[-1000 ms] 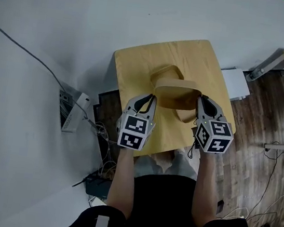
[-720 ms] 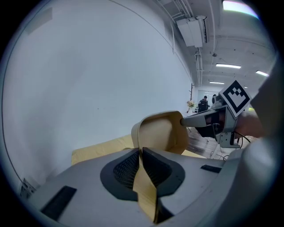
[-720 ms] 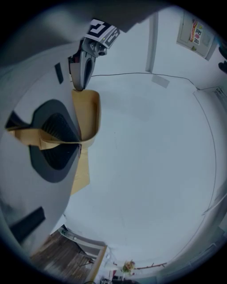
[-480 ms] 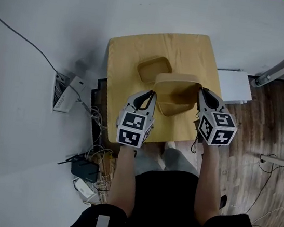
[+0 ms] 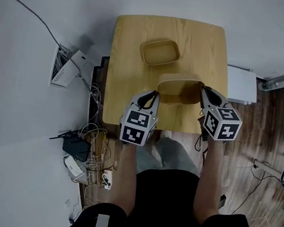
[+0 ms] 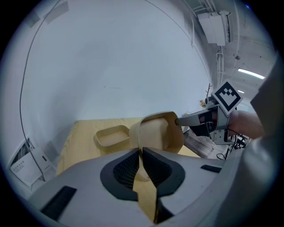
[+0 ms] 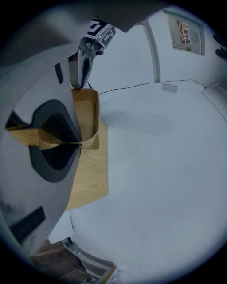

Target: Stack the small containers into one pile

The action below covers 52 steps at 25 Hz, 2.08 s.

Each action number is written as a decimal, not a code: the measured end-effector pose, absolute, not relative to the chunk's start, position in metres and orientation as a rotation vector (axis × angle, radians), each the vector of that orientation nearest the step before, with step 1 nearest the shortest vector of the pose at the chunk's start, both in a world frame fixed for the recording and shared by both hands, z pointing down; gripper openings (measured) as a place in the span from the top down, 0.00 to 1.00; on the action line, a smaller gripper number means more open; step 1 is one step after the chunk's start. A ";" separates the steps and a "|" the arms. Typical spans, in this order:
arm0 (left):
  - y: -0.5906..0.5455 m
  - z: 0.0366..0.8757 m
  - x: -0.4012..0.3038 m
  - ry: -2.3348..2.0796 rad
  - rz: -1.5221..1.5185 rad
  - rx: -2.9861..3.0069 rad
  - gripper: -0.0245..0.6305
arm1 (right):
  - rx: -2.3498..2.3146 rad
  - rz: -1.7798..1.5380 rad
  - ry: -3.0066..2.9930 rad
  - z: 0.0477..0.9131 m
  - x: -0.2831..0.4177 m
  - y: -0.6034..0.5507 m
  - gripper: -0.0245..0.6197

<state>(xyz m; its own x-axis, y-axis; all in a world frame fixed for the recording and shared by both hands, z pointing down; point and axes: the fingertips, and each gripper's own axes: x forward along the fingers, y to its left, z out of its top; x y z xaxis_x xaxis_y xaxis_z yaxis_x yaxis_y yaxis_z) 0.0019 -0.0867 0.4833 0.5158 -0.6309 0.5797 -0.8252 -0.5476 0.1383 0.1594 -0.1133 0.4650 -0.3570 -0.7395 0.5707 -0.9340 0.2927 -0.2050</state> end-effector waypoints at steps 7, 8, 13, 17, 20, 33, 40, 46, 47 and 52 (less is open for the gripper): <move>-0.075 0.515 0.007 -1.159 0.678 2.287 0.91 | 1.443 0.761 -2.145 0.494 0.163 -0.112 0.94; -0.074 0.518 0.009 -1.152 0.680 2.279 0.91 | 1.437 0.765 -2.138 0.497 0.164 -0.112 0.94; -0.077 0.533 0.016 -1.136 0.695 2.247 0.91 | 1.415 0.780 -2.110 0.514 0.169 -0.116 0.94; -0.077 0.548 0.020 -1.125 0.717 2.213 0.91 | 1.389 0.810 -2.089 0.530 0.174 -0.119 0.94; -0.077 0.557 0.021 -1.124 0.732 2.187 0.91 | 1.367 0.831 -2.077 0.540 0.175 -0.119 0.94; -0.092 0.566 0.020 -1.180 0.750 2.189 0.89 | 1.352 0.734 -2.075 0.554 0.172 -0.139 0.85; -0.111 0.551 0.013 -1.293 0.671 2.223 0.95 | 1.410 0.577 -2.136 0.534 0.167 -0.155 0.91; -0.127 0.544 0.023 -1.317 0.643 2.256 0.96 | 1.366 0.582 -2.132 0.542 0.160 -0.162 0.93; -0.128 0.548 0.023 -1.317 0.657 2.248 0.96 | 1.357 0.588 -2.127 0.545 0.158 -0.163 0.93; -0.126 0.566 0.019 -1.300 0.696 2.201 0.96 | 1.328 0.620 -2.099 0.563 0.155 -0.163 0.95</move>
<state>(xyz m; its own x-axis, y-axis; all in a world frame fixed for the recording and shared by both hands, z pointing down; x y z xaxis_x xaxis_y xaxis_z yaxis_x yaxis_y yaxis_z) 0.0190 -0.1261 0.5660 0.4174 -0.6425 0.6426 -0.8910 -0.4284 0.1505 0.1554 -0.1633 0.5633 -0.3414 -0.6475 0.6813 -0.9138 0.3983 -0.0793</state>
